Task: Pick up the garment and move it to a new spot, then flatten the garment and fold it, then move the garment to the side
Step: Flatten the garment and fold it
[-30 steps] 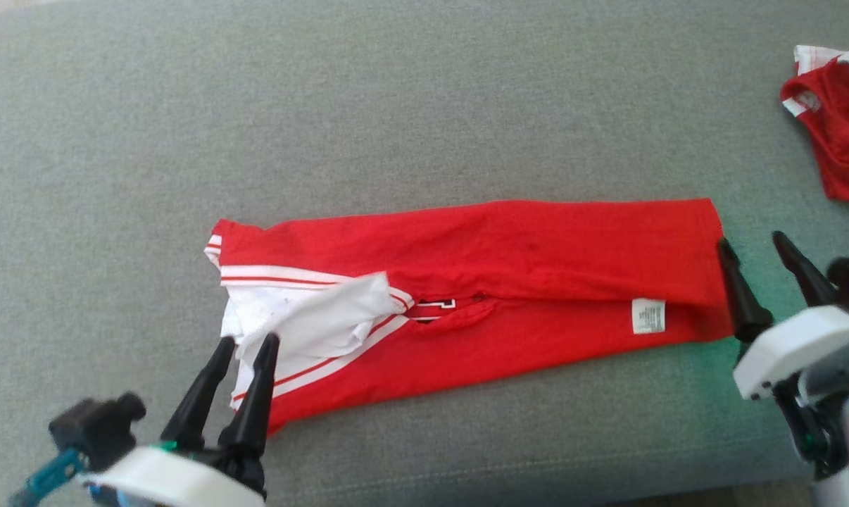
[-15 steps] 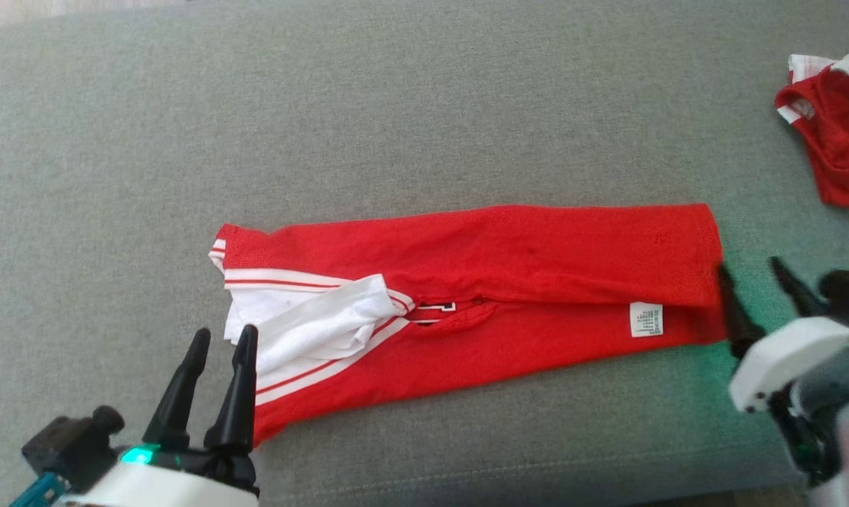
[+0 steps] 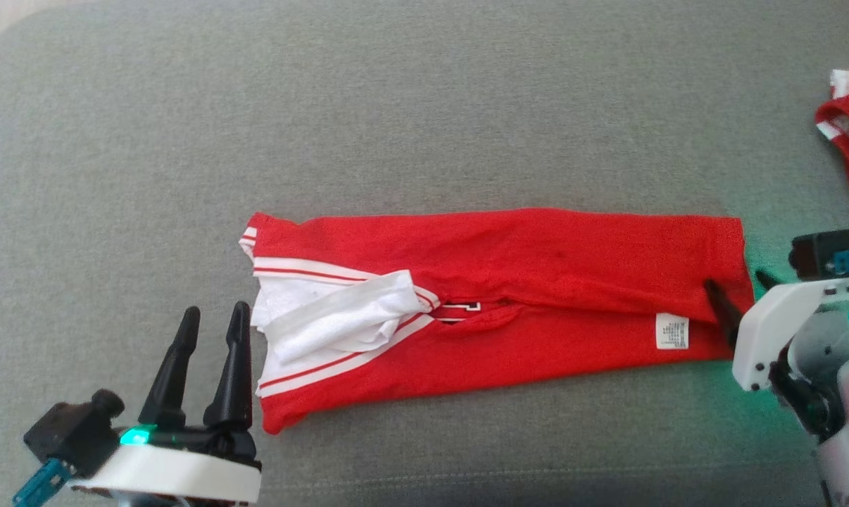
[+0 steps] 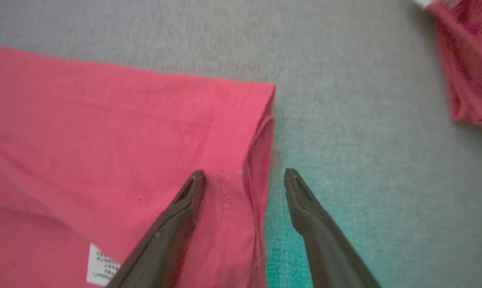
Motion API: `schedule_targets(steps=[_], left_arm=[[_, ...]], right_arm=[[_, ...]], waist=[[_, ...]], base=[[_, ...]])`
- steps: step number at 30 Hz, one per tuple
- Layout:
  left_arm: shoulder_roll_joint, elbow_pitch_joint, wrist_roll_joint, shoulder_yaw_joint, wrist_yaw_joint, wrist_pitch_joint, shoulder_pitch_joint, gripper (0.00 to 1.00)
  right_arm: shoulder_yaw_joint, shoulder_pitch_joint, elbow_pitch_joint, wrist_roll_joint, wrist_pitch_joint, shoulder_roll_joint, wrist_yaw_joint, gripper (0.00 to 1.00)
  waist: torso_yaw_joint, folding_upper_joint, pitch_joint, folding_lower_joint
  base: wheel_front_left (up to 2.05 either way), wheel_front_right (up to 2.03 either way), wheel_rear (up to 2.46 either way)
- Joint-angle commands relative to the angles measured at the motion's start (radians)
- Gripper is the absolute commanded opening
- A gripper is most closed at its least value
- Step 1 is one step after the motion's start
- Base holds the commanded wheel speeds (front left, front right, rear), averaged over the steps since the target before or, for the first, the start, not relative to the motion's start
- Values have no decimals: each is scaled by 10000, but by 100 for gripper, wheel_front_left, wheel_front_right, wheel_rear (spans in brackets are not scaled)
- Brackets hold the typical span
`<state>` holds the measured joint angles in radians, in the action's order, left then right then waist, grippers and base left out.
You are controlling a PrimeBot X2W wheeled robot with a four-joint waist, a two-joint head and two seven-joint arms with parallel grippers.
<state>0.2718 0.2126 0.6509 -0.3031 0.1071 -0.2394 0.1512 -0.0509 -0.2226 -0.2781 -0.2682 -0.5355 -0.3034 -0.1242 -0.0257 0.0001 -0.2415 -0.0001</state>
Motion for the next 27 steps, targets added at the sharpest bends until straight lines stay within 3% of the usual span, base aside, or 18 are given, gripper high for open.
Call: schedule_targets(steps=[1,7,10,12,13,20,27], left_arm=[[-37,214,-106,438,45,-91,-425,100],[-139,113,-142,491,-33,-142,-429,100],[-156,74,-168,519,-57,-155,-450,100],[-152,51,-220,537,-63,-162,-493,100],[-151,40,-247,550,-63,-166,-519,100],[-57,-71,-497,603,-97,-183,-712,100],[31,-259,-597,716,-92,-191,-929,100]], right_arm=[[-200,-294,191,-180,-283,-302,-65,100],[-317,-395,-118,-574,-857,-495,-65,100],[-390,-478,-207,-729,-952,-499,-65,41],[-430,-544,-212,-826,-869,-484,-65,10],[-450,-596,-197,-881,-782,-483,-65,0],[-547,-1013,-27,-1088,-234,-581,-65,0],[-220,-1491,28,-1035,-72,-1182,-65,0]], waist=[[84,-1,-12,1],[193,-1,-79,1],[179,-1,-105,1],[157,-1,-111,1],[142,-1,-106,1],[-70,-1,104,1],[-409,-1,429,1]], base=[[0,0,0],[0,0,0],[0,0,0],[0,0,0],[0,0,0],[0,0,0],[0,0,0]])
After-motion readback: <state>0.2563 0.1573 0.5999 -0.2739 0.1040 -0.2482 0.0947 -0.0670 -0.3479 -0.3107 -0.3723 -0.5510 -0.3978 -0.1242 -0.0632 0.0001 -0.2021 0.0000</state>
